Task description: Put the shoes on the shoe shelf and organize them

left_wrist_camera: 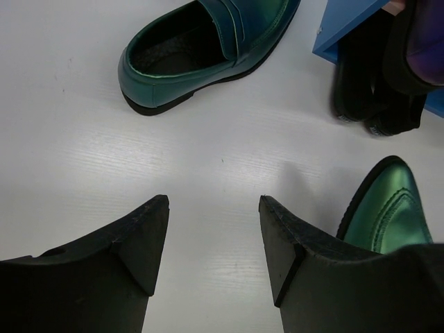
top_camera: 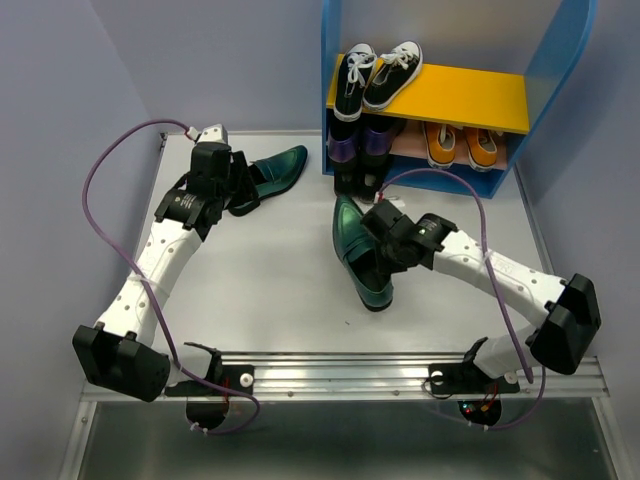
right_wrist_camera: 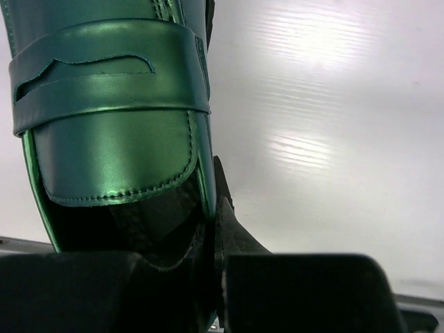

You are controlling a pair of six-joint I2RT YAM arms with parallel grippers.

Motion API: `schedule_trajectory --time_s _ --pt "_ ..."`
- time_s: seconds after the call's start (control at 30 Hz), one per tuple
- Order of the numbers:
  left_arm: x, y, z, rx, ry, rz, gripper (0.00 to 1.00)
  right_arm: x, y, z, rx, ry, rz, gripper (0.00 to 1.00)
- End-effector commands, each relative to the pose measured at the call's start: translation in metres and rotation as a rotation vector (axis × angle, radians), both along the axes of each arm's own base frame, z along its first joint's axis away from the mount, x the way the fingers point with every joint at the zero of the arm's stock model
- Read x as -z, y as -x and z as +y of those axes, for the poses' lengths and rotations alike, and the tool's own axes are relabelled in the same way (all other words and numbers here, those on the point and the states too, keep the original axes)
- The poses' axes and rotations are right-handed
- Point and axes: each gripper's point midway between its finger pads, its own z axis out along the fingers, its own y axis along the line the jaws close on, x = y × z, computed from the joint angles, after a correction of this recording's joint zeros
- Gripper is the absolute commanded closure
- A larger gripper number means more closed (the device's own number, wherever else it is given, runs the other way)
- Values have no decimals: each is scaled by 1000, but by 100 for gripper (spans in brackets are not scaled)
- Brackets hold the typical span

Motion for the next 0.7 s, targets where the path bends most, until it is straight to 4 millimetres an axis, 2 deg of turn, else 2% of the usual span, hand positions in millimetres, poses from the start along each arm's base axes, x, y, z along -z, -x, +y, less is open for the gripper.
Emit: schedule_trajectory --time_s 0.0,0.1,0.2,0.37,0.5,0.6,0.67 --pt "-12 0 1 10 6 -51 34 -35 -11 -49 139 43 -81 99" --pt "-11 -1 2 12 -1 -47 34 -37 -12 -85 241 105 -63 99" --pt "-13 -2 2 14 -3 -53 34 -37 -12 -106 307 108 -57 99" --pt "-14 -2 1 21 -4 -54 34 -30 -18 -127 385 129 -49 99" --pt "-13 -3 0 26 -4 -55 34 -28 -45 -146 441 107 -75 99" --pt "-12 -2 1 29 -12 -53 34 -22 -77 -149 424 78 -92 99" --pt "-14 0 5 19 -27 -57 34 -19 -89 -150 416 83 -85 99"
